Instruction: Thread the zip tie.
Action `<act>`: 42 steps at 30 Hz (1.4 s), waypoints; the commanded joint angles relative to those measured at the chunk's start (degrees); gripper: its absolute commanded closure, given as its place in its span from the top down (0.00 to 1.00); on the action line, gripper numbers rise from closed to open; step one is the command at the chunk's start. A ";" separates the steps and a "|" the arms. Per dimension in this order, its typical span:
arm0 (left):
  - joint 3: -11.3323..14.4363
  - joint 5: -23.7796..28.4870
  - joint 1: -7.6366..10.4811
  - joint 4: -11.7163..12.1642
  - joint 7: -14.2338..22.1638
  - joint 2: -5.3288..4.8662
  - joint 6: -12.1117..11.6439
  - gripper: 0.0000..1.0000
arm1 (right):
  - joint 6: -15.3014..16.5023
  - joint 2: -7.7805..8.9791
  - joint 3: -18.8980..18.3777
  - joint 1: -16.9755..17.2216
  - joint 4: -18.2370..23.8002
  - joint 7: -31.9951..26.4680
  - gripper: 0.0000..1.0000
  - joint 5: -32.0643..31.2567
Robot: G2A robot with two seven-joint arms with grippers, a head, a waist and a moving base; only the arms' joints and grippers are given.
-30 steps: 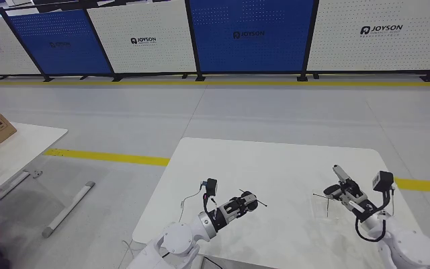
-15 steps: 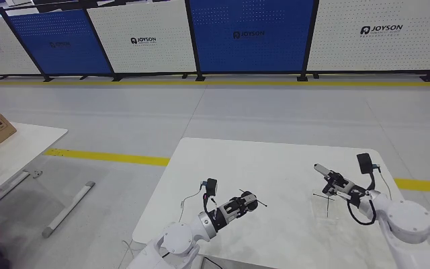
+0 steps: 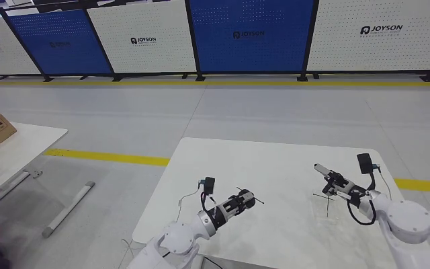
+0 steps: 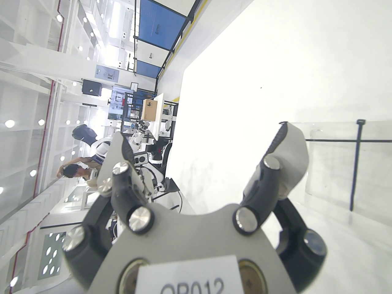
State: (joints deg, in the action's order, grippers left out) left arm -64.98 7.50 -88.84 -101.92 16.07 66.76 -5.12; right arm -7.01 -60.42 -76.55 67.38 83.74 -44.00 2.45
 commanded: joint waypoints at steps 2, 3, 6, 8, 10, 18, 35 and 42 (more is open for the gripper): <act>0.27 -1.79 0.15 0.28 -4.62 0.22 1.22 0.00 | 0.00 0.00 0.00 0.00 0.00 0.00 1.00 0.00; 0.36 -2.09 0.25 0.44 -5.75 0.30 1.25 0.00 | 0.00 0.00 0.00 0.00 0.00 0.00 1.00 0.00; 0.40 -2.09 0.28 0.50 -6.06 0.33 1.26 0.00 | 0.00 0.00 0.00 0.00 0.00 0.00 1.00 0.00; 0.40 -2.09 0.28 0.50 -6.06 0.33 1.26 0.00 | 0.00 0.00 0.00 0.00 0.00 0.00 1.00 0.00; 0.40 -2.09 0.28 0.50 -6.06 0.33 1.26 0.00 | 0.00 0.00 0.00 0.00 0.00 0.00 1.00 0.00; 0.62 2.65 0.03 0.17 -6.16 0.61 1.86 0.00 | 0.00 0.00 0.00 0.00 0.00 0.00 1.00 0.00; 0.37 4.71 -0.02 -0.33 -6.88 0.77 0.17 0.00 | 1.10 0.40 2.48 -2.43 1.51 -4.69 1.00 -7.95; 0.37 4.71 -0.02 -0.33 -6.88 0.77 0.17 0.00 | 1.97 0.89 5.25 -7.70 -1.05 -15.47 1.00 -13.94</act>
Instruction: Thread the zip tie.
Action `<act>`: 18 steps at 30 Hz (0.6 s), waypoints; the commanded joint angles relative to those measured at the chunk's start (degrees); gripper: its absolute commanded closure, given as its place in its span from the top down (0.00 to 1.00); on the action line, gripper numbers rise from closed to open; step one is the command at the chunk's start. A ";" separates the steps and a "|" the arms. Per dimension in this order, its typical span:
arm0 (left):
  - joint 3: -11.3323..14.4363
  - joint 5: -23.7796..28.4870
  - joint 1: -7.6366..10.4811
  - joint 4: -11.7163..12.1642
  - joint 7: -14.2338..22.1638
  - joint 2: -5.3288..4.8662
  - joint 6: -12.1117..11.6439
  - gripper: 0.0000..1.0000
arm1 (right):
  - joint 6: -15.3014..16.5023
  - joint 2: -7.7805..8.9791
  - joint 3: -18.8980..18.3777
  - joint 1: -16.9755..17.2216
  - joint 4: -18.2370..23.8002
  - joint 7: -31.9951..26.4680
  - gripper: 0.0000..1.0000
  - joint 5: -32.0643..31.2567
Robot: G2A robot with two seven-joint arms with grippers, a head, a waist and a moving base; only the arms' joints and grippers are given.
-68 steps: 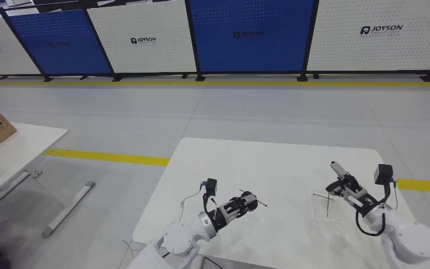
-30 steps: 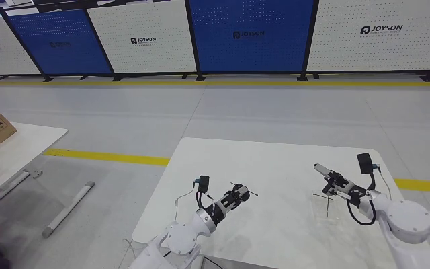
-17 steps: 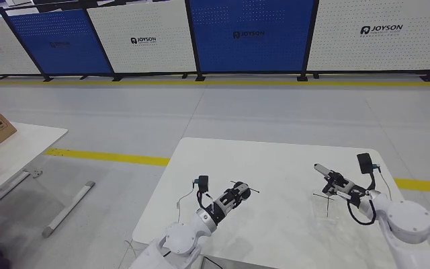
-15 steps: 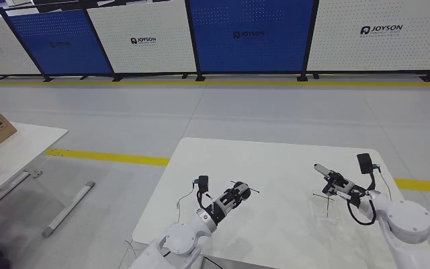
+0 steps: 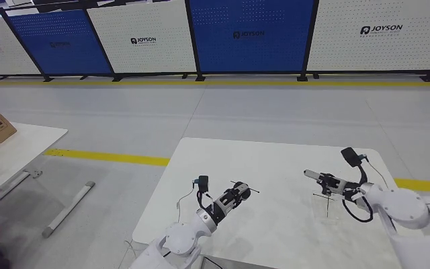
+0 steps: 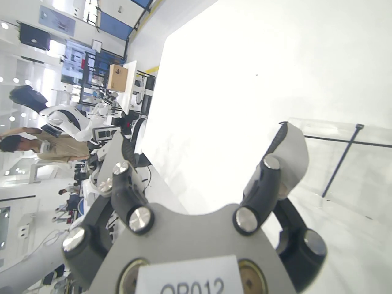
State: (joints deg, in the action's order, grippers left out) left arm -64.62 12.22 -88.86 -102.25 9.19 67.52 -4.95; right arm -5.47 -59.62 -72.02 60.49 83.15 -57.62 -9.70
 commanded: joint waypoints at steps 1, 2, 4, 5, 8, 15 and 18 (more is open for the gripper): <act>0.00 0.00 0.00 0.00 0.00 0.00 0.00 0.00 | 0.77 0.22 1.64 -1.42 -0.73 -3.04 1.00 -4.79; 0.00 0.00 0.00 0.00 0.00 0.00 0.00 0.00 | 0.77 0.35 2.49 -1.99 -1.01 -3.06 1.00 -8.67; 0.00 0.00 0.00 0.00 0.00 0.00 0.00 0.00 | 0.84 0.40 3.79 -2.22 -0.52 0.43 1.00 -14.65; 0.00 0.00 0.00 0.00 0.00 0.00 0.00 0.00 | 0.84 0.40 3.79 -2.22 -0.52 0.43 1.00 -14.65; 0.00 0.00 0.00 0.00 0.00 0.00 0.00 0.00 | 0.84 0.40 3.79 -2.22 -0.52 0.43 1.00 -14.65; 0.00 0.00 0.00 0.00 0.00 0.00 0.00 0.00 | 0.84 0.40 3.79 -2.22 -0.52 0.43 1.00 -14.65; 0.00 0.00 0.00 0.00 0.00 0.00 0.00 0.00 | 0.84 0.40 3.79 -2.22 -0.52 0.43 1.00 -14.65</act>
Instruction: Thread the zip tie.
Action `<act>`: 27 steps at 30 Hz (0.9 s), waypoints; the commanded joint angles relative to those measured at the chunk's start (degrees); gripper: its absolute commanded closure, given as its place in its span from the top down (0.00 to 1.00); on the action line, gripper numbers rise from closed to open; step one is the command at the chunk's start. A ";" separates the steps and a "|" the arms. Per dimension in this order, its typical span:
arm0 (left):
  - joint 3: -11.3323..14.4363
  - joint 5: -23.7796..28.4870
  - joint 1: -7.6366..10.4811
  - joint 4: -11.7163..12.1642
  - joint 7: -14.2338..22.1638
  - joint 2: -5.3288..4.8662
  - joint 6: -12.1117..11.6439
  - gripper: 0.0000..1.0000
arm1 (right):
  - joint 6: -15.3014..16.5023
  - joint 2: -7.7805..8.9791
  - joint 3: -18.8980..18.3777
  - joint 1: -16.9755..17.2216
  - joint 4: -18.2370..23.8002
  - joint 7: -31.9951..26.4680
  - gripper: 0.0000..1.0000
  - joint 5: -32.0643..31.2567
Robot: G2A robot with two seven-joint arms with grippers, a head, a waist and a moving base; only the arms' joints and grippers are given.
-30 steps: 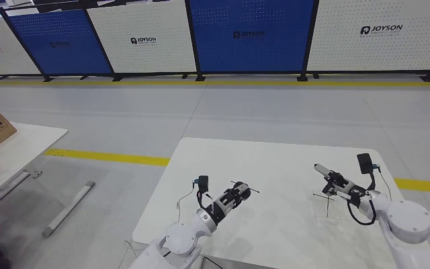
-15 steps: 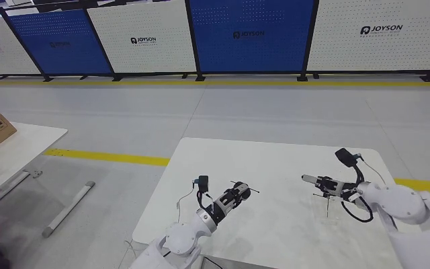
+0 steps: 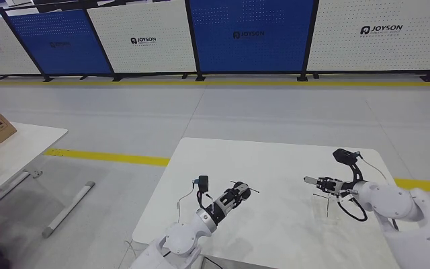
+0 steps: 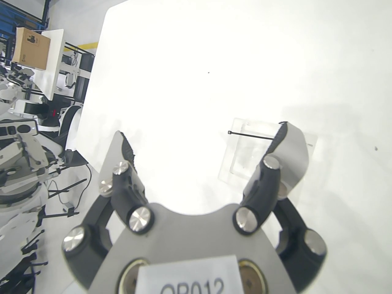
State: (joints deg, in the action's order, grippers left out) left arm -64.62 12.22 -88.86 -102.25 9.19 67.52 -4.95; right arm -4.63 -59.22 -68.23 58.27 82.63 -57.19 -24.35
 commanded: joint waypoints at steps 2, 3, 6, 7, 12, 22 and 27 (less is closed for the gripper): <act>0.00 0.00 0.00 0.00 0.00 0.00 0.00 0.00 | 0.00 0.00 0.00 0.00 0.00 0.00 1.00 0.00; 0.00 0.00 0.00 0.00 0.00 0.00 0.00 0.00 | 0.00 0.00 0.00 0.00 0.00 0.00 1.00 0.00; 0.00 0.00 0.00 0.00 0.00 0.00 0.00 0.00 | 0.44 0.09 -0.63 0.36 0.04 0.37 1.00 0.63; 0.00 0.00 0.00 0.00 0.00 0.00 0.00 0.00 | 1.29 0.20 -0.99 0.14 -0.05 -0.90 1.00 1.24; 0.00 0.00 0.00 0.00 0.00 0.00 0.00 0.00 | 4.02 0.58 -0.33 -3.48 -3.10 -9.72 1.00 0.08; 0.00 0.00 0.00 0.00 0.00 0.00 0.00 0.00 | 2.75 -0.13 3.25 -9.03 -8.19 -13.73 1.00 -0.79; 0.00 0.00 0.00 0.00 0.00 0.00 0.00 0.00 | 2.75 -0.13 3.25 -9.03 -8.19 -13.73 1.00 -0.79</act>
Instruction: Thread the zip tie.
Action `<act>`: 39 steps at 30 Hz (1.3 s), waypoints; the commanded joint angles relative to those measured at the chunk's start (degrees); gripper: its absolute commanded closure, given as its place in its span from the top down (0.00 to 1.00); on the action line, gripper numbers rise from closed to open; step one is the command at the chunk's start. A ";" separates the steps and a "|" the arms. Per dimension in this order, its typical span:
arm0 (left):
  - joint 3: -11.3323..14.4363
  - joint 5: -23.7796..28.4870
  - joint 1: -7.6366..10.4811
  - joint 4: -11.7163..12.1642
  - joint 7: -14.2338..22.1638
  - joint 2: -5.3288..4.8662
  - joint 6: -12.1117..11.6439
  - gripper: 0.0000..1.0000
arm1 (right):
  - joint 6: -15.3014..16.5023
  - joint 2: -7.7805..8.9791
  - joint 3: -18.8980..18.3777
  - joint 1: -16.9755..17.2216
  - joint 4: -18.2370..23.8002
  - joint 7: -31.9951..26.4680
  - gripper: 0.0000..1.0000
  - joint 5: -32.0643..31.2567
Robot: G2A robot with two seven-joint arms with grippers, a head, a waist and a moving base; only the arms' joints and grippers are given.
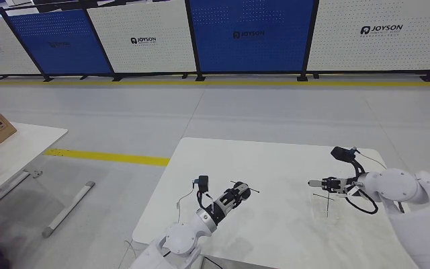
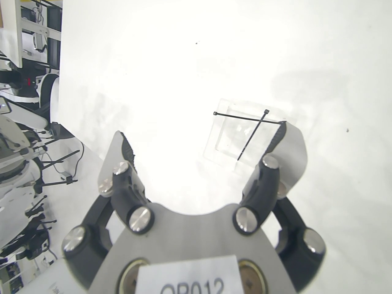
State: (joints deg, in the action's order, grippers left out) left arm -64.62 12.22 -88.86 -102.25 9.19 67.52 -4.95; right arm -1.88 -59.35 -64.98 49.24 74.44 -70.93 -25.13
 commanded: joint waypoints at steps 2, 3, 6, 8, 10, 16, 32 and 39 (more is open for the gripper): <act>0.00 0.00 0.00 0.00 0.00 0.00 0.00 0.00 | 0.00 0.00 0.00 0.00 0.00 0.00 1.00 0.00; 0.00 0.00 0.00 0.00 0.00 0.00 0.00 0.00 | 0.00 0.00 0.00 0.00 0.00 0.00 1.00 0.00; 0.00 0.00 0.00 0.00 0.00 0.00 0.00 0.00 | 0.00 0.00 0.00 0.00 0.00 0.00 1.00 0.00; 0.00 0.00 0.00 0.00 0.00 0.00 0.00 0.00 | 0.12 -0.01 0.05 0.18 0.01 0.24 1.00 0.07; 0.00 0.00 0.00 0.00 0.00 0.00 0.00 0.00 | 0.17 0.08 0.01 0.43 -0.20 0.34 1.00 -0.14; 0.00 0.00 0.00 0.00 0.00 0.00 0.00 0.00 | -2.07 0.53 0.12 -1.78 -0.19 -4.68 1.00 -3.00; 0.00 0.00 0.00 0.00 0.00 0.00 0.00 0.00 | -4.26 -0.15 5.00 -4.32 -1.92 -8.72 1.00 -6.14; 0.00 0.00 0.00 0.00 0.00 0.00 0.00 0.00 | -2.19 0.09 4.38 -1.90 1.52 -5.19 1.00 -5.36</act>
State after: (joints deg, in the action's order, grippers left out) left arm -64.62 12.22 -88.86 -102.25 9.19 67.52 -4.95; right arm -4.40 -59.33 -60.55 46.91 75.11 -76.01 -30.58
